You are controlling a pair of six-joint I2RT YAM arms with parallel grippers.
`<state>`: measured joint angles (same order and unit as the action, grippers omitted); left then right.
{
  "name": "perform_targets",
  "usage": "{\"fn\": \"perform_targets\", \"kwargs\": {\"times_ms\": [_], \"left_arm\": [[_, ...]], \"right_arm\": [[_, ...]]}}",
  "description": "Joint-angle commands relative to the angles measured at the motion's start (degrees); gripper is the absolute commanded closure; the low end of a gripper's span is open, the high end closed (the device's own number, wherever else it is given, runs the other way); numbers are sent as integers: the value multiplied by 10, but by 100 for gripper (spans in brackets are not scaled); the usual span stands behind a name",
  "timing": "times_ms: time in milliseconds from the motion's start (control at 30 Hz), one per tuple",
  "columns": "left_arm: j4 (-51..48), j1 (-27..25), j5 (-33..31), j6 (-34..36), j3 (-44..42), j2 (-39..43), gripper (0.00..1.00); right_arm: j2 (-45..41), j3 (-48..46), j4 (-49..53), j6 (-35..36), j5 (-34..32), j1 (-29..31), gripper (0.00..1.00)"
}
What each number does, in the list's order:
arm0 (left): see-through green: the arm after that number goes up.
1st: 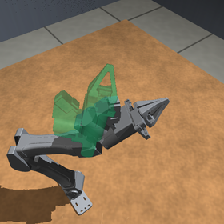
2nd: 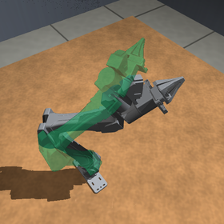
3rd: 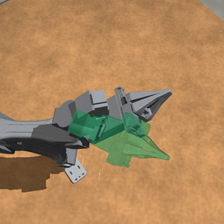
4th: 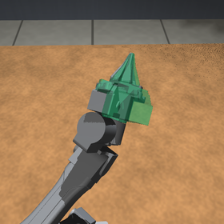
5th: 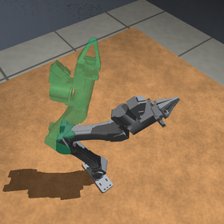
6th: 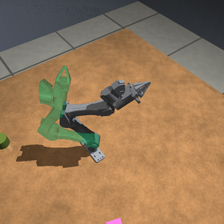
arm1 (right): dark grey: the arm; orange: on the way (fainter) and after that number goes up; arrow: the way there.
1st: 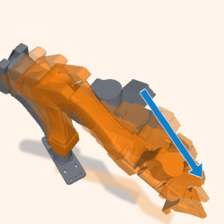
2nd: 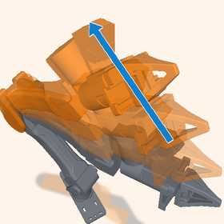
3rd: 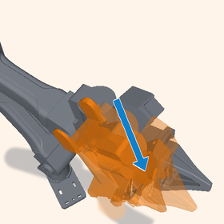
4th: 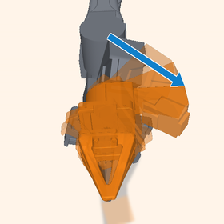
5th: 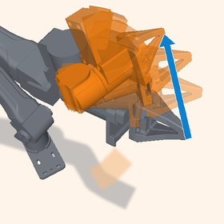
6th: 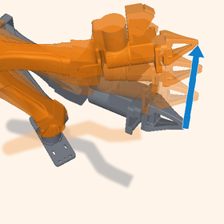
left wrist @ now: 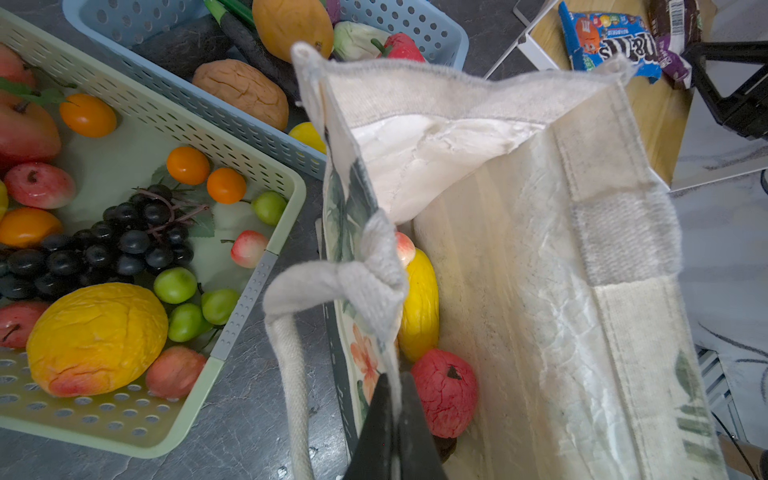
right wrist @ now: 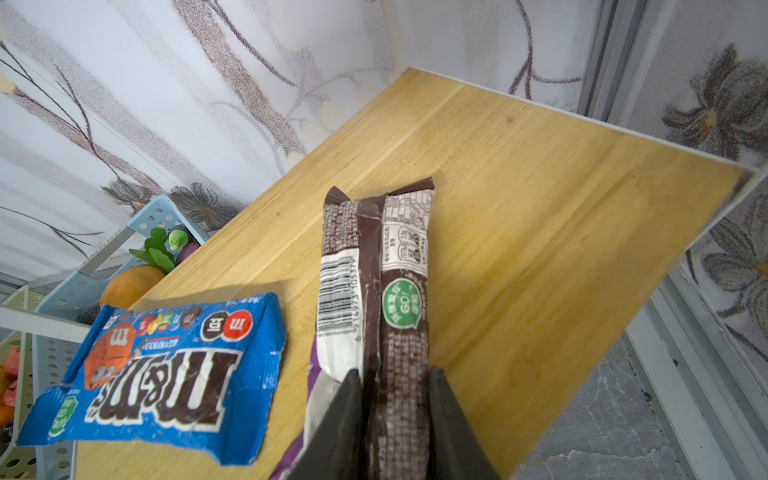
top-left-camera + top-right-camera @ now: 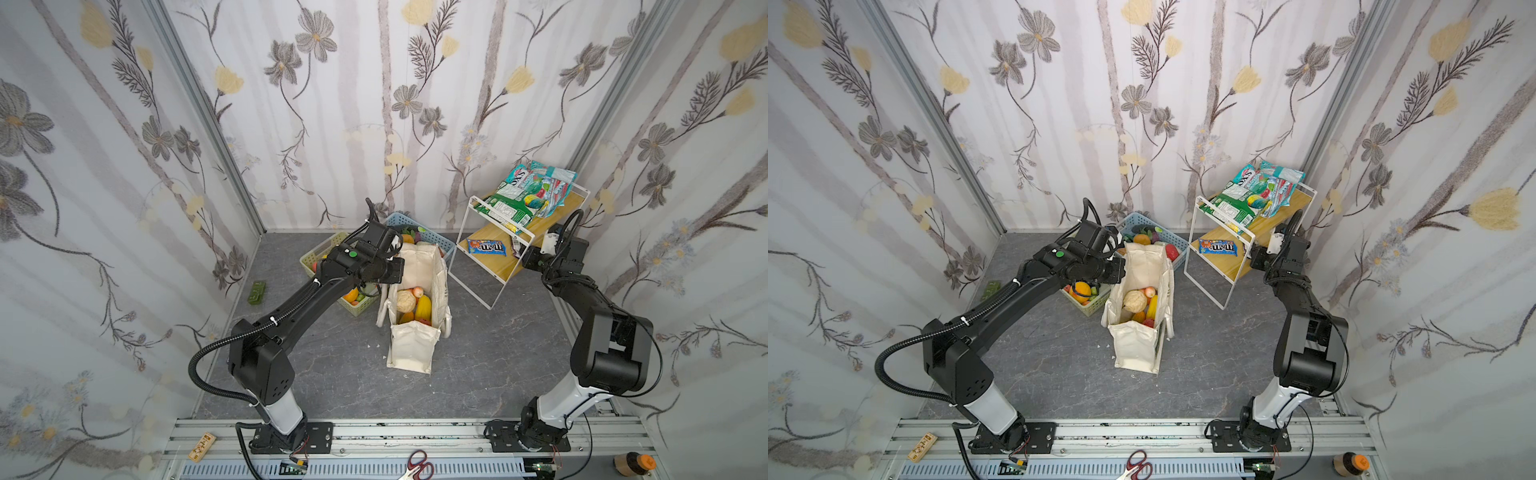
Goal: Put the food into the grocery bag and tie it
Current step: 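Close the right gripper on the brown snack bar packet and lift it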
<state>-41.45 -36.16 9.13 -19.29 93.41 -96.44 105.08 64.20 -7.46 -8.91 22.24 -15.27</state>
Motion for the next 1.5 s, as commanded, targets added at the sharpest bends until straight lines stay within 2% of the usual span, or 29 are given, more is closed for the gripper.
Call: {"fn": "perform_targets", "kwargs": {"times_ms": [0,133,333,1133,1467], "left_arm": [[-6,0,-7,3,2,2,100],[-5,0,-6,5,0,3,100],[0,-1,0,5,1,4,100],[-4,-1,12,13,26,-9,100],[0,-1,15,17,22,-9,100]], "right_arm": [[-10,-15,53,1,-15,0,76],[-28,-16,55,-11,-6,-5,82],[-35,7,83,-23,16,-13,85],[-88,16,167,-115,49,-27,89],[-151,4,195,-129,53,-35,89]]}}
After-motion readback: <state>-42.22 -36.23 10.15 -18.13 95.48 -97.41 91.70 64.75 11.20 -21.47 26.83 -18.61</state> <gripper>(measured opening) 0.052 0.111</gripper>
